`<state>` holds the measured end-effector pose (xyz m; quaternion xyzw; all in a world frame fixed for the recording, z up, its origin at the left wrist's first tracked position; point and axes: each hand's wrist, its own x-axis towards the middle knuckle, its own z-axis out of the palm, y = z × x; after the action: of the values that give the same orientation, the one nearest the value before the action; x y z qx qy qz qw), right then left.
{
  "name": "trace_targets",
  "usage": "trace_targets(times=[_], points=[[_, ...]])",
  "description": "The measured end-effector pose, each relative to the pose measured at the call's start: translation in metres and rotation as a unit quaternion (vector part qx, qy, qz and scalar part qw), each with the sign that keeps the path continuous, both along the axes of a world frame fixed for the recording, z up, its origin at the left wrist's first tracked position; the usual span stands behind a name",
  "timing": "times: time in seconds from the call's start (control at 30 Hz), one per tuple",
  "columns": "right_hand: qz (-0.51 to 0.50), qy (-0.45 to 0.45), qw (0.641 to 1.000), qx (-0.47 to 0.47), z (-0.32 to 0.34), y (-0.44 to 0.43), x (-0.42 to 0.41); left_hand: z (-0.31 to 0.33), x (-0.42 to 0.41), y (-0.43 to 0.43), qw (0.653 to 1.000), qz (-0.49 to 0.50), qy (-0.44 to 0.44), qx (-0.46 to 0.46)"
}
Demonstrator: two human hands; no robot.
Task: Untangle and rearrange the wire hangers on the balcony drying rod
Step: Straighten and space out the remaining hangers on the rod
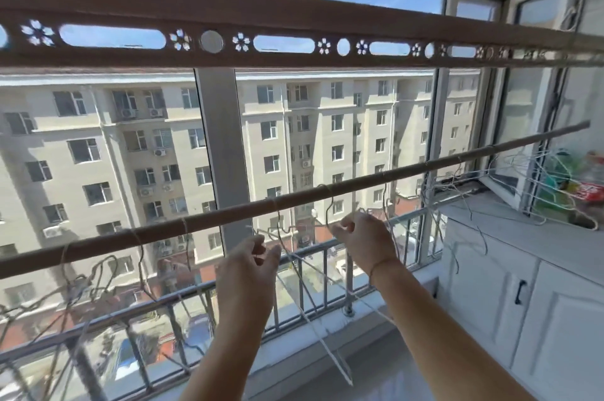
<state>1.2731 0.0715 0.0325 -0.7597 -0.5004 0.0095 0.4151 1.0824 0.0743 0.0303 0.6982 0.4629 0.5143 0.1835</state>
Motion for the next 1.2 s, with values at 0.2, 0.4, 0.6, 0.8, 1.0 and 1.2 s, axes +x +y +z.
trace_targets(times=[0.2,0.4,0.6,0.8,1.0,1.2], points=[[0.068,-0.048,0.992,-0.099,-0.005,0.015,0.036,-0.011,0.037,0.014,0.995,0.027,0.009,-0.098],[0.209,0.04,0.973,-0.087,-0.019,0.019,0.056,-0.029,0.058,0.018,0.981,0.034,-0.069,-0.177],[0.224,0.07,0.97,-0.065,-0.024,0.021,0.075,-0.032,0.085,0.018,0.955,-0.007,-0.19,-0.226],[0.193,0.07,0.978,-0.041,-0.02,0.018,0.114,-0.029,0.113,0.015,0.95,-0.026,-0.211,-0.229],[0.168,0.07,0.983,-0.038,-0.016,0.02,0.14,-0.027,0.136,0.021,0.954,-0.021,-0.194,-0.226],[0.144,0.069,0.986,-0.05,-0.014,0.023,0.148,-0.027,0.15,0.028,0.955,-0.028,-0.185,-0.229]])
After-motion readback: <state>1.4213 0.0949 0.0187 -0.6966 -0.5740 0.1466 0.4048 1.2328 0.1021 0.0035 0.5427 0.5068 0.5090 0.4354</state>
